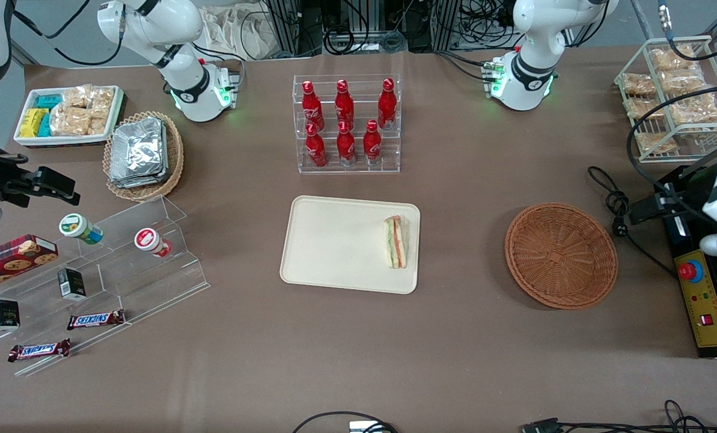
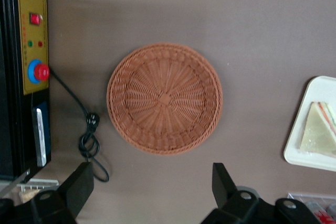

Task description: Place sandwich from basket to tray

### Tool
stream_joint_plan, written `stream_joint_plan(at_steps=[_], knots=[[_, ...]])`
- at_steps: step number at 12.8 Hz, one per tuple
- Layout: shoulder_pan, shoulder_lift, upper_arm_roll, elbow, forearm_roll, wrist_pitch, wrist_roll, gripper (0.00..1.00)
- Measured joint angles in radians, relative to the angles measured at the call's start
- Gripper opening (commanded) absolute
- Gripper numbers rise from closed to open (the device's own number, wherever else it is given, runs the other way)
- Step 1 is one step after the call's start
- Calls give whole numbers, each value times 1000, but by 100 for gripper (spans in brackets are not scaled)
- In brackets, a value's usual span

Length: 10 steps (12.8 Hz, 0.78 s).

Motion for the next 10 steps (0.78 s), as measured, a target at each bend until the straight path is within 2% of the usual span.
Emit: stream_joint_plan(at_steps=[10], knots=[[30,-27,-3,13,-8,-89,58,100]])
